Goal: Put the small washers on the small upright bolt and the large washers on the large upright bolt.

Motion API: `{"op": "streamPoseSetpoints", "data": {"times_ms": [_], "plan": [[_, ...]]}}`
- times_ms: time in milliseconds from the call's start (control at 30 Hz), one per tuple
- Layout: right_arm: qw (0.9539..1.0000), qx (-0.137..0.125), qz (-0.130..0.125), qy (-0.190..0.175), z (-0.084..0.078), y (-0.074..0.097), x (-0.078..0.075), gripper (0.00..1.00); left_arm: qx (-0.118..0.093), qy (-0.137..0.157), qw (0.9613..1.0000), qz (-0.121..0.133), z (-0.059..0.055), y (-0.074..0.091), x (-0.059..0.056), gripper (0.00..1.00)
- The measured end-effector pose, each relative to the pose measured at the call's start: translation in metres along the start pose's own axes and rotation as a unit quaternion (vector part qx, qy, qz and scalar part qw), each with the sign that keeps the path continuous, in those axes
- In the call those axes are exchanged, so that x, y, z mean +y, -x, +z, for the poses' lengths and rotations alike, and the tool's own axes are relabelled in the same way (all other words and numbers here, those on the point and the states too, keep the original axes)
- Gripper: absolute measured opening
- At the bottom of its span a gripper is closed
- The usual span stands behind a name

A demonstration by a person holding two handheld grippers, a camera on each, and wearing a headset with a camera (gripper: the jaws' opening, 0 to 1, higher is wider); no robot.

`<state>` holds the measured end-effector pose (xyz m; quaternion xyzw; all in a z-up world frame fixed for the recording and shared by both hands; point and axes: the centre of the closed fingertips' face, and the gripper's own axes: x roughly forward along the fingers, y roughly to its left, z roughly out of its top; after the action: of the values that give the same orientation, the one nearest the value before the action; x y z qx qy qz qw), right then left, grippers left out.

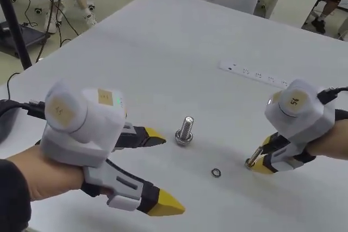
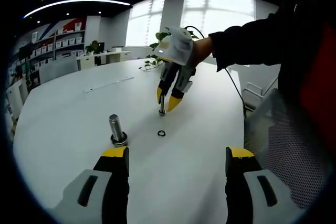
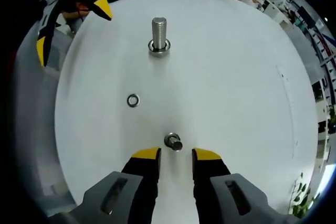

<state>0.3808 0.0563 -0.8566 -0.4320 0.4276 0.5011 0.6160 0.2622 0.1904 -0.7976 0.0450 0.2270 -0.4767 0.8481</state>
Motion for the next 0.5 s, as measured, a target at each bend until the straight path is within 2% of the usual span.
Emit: {"op": "streamPoseSetpoints", "data": {"times_ms": [500], "plan": [[0.9999, -0.004, -0.001, -0.014, -0.008, 0.008, 0.016, 0.25, -0.003, -0.006, 1.0000, -0.002, 0.002, 0.001, -0.001, 0.75]]}}
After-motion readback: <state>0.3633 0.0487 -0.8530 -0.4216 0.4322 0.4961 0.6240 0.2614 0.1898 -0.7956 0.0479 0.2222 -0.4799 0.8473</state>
